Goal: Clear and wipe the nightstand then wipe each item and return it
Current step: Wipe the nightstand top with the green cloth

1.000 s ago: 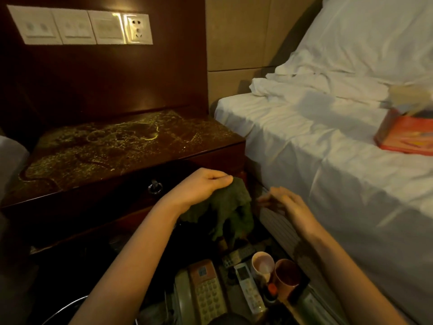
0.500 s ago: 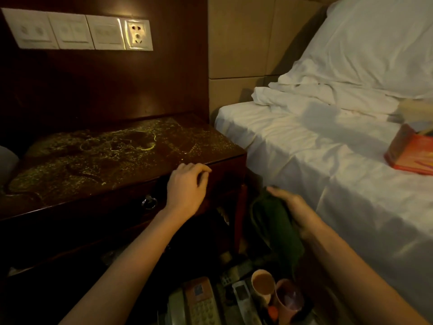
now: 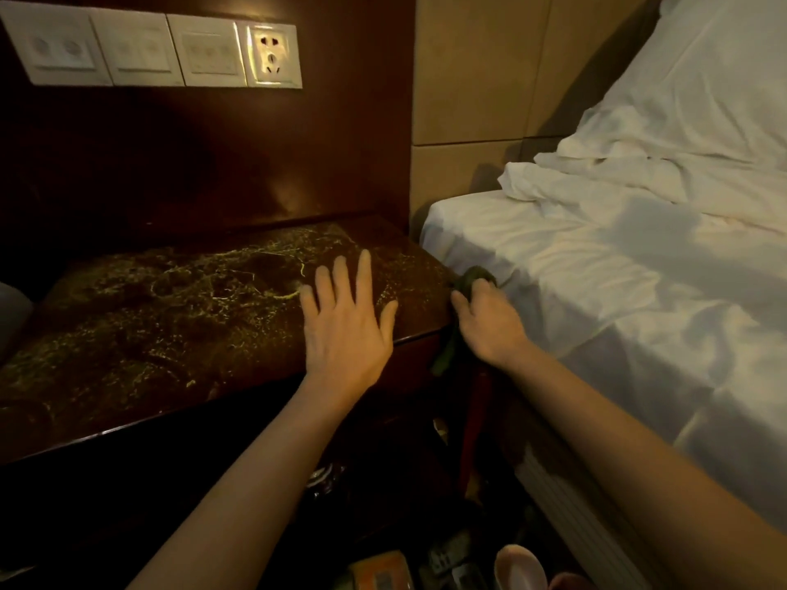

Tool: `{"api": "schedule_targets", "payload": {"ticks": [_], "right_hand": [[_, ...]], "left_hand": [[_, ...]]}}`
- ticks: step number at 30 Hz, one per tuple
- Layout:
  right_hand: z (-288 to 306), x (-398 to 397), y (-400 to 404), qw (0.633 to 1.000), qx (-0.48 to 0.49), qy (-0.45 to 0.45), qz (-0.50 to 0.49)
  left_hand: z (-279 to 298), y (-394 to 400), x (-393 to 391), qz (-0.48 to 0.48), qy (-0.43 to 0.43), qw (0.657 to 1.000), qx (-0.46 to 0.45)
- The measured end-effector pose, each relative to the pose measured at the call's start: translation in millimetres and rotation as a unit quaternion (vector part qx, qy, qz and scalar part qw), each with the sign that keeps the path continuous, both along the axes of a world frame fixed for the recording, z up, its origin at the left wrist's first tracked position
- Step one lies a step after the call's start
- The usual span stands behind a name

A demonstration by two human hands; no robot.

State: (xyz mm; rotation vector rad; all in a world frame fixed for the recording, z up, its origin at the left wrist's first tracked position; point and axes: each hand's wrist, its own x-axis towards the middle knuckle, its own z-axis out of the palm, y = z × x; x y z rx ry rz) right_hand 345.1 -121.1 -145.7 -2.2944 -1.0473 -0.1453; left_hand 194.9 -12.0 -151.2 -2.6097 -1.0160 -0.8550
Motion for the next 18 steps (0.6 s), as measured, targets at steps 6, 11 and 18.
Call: {"api": "schedule_targets", "payload": {"ticks": [6, 11, 18], "right_hand": [[20.1, 48.9, 64.2, 0.983, -0.139, 0.101, 0.063], [26.0, 54.0, 99.7, 0.972, -0.191, 0.055, 0.124], [9.6, -6.6, 23.2, 0.953, -0.168, -0.009, 0.252]], "left_hand": [[-3.7, 5.6, 4.4, 0.007, -0.032, 0.999, 0.021], [-6.2, 9.8, 7.4, 0.002, -0.04, 0.999, 0.023], [-4.3, 6.4, 2.5, -0.005, -0.125, 0.99, -0.061]]}}
